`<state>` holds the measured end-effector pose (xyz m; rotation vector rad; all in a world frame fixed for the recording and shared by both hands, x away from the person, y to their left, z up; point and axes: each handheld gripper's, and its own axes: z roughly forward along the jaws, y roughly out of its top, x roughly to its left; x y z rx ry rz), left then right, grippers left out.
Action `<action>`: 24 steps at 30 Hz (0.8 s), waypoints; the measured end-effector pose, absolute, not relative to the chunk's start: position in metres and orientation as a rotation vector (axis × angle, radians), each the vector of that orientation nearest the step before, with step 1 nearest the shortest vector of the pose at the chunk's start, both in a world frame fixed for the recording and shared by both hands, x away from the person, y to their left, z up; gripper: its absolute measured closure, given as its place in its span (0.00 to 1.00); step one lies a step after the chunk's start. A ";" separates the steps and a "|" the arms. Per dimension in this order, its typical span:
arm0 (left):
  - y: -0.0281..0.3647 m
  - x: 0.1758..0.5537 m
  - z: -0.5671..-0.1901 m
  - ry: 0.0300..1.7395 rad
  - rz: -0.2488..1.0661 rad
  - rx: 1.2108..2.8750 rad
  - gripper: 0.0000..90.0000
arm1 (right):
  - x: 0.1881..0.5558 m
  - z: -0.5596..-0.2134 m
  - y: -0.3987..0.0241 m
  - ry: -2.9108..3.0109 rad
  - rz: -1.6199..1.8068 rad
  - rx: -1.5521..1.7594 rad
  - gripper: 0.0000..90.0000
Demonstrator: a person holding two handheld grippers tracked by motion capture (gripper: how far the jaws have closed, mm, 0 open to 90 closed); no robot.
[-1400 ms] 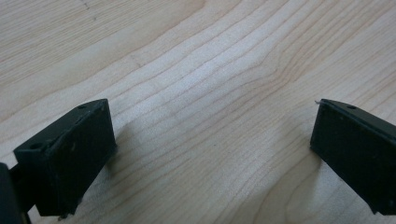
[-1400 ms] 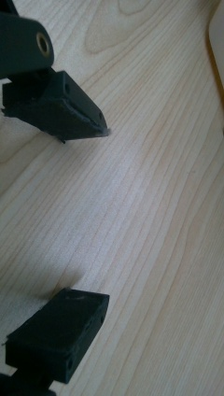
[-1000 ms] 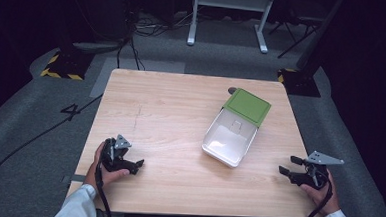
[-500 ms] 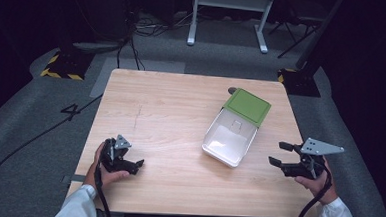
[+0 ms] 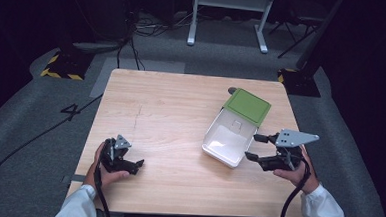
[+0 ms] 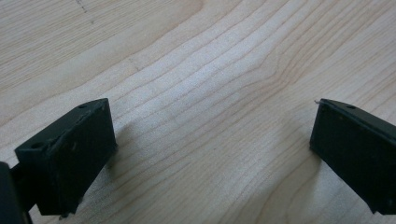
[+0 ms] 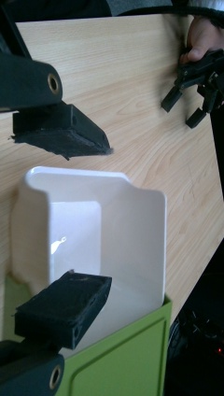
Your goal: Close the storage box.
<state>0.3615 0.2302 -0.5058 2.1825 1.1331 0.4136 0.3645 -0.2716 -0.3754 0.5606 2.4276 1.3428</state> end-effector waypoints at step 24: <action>0.230 0.361 -0.506 1.128 0.403 2.187 0.00 | 0.385 -0.413 -0.168 2.668 1.129 0.436 0.38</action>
